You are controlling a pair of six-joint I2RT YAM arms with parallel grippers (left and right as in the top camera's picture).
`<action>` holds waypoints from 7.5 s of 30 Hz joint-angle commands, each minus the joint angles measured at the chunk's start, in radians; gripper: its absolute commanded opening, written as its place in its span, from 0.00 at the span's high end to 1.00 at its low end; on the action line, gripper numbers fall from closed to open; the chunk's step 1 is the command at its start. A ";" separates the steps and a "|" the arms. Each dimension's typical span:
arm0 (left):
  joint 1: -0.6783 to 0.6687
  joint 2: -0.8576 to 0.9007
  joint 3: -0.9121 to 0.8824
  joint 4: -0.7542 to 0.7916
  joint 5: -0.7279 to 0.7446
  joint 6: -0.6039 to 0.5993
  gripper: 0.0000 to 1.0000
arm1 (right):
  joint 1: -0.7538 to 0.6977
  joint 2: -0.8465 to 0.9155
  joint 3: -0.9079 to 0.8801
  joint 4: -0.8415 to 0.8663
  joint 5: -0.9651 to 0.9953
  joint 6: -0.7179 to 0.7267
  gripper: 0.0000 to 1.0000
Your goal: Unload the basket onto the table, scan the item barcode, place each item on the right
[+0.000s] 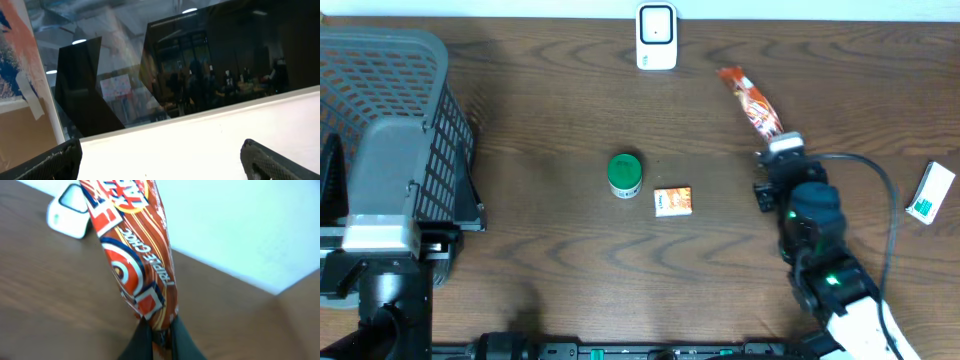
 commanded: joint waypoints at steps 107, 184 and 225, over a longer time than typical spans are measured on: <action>-0.004 -0.010 0.002 0.002 0.013 -0.002 0.01 | -0.225 0.385 0.060 -0.304 -1.072 1.327 0.01; -0.004 -0.010 0.002 -0.007 0.013 -0.006 0.01 | -0.127 0.933 -0.005 0.478 -0.732 0.956 0.99; -0.004 -0.010 0.002 -0.010 0.013 -0.006 0.01 | -0.290 0.351 0.020 -0.120 -0.803 0.728 0.01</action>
